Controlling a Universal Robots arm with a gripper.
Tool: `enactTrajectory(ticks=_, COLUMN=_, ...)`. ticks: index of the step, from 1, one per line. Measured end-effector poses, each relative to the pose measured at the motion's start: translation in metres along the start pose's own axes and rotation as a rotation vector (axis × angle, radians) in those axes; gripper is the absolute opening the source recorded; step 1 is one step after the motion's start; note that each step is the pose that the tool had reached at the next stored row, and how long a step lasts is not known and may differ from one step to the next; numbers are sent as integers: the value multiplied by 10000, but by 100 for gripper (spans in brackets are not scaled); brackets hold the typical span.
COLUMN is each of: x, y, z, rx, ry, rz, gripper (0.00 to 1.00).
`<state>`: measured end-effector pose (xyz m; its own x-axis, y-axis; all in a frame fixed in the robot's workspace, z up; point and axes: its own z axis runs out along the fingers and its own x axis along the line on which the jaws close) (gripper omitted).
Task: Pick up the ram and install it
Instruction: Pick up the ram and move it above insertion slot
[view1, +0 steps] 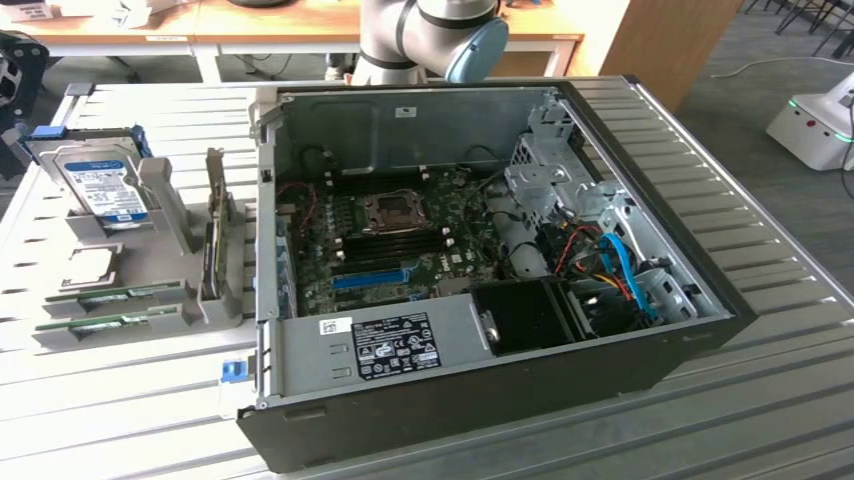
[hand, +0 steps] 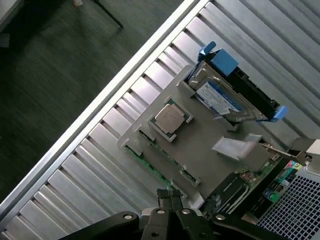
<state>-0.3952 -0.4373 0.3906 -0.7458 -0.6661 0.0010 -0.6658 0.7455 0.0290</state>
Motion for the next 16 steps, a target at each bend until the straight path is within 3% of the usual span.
enactTrajectory(ticks=16, x=0, y=0, z=0, rx=12, ry=84, rz=-2642, gripper=11)
